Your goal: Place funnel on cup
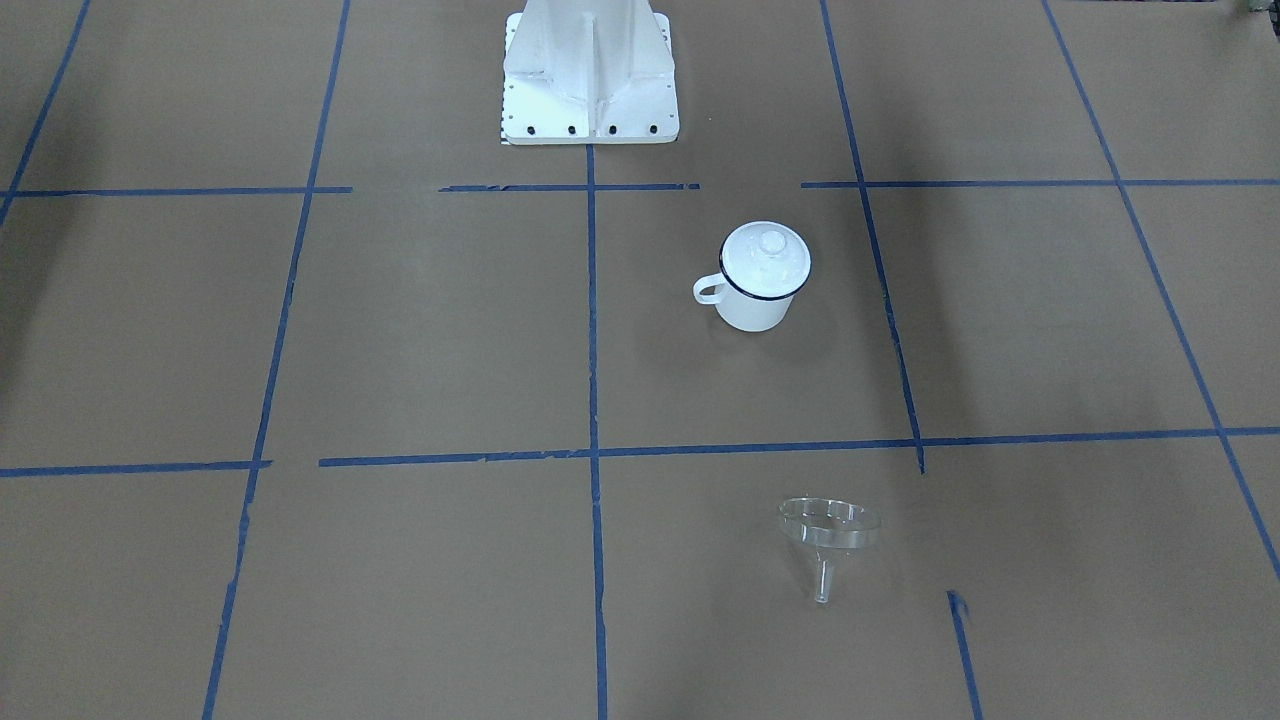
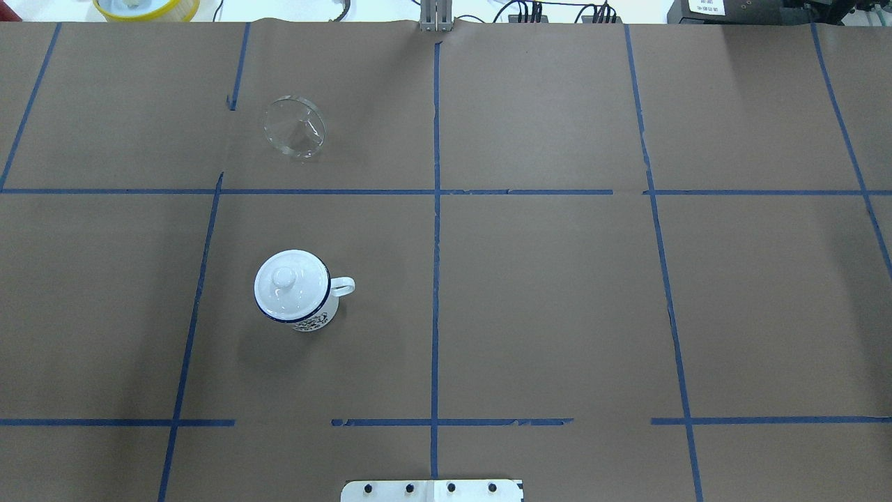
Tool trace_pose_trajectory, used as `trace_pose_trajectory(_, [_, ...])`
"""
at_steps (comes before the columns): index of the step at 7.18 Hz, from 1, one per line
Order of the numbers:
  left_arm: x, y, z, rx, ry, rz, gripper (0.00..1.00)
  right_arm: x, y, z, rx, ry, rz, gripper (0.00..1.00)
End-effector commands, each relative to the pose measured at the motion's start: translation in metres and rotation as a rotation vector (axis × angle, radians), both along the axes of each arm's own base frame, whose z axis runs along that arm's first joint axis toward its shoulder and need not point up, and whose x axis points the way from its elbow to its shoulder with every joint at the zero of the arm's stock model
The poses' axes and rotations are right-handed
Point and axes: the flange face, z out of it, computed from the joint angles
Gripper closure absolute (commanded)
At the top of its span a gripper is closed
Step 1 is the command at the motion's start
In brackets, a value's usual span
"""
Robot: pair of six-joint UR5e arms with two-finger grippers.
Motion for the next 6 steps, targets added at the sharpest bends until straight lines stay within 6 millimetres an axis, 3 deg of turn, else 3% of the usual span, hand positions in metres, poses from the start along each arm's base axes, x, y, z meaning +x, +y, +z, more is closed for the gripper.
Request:
trace_pose_trajectory(1, [0.000,0.001,-0.002,0.019,-0.005,0.007,0.00,0.000,0.000,0.000,0.000,0.000,0.000,0.00])
trace_pose_trajectory(3, [0.001,-0.001,-0.003,0.013,-0.003,0.004,0.00,0.000,0.000,0.000,0.000,0.000,0.000,0.00])
trace_pose_trajectory(4, [0.003,-0.007,-0.016,0.041,0.003,0.008,0.00,0.000,0.000,0.000,0.000,0.000,0.000,0.00])
trace_pose_trajectory(5, [0.007,-0.025,-0.039,0.095,0.018,0.014,0.00,0.000,0.000,0.000,0.000,0.000,0.000,0.00])
trace_pose_trajectory(6, [0.008,-0.041,-0.078,0.164,0.035,0.010,0.00,0.000,0.000,0.000,0.000,0.000,0.000,0.00])
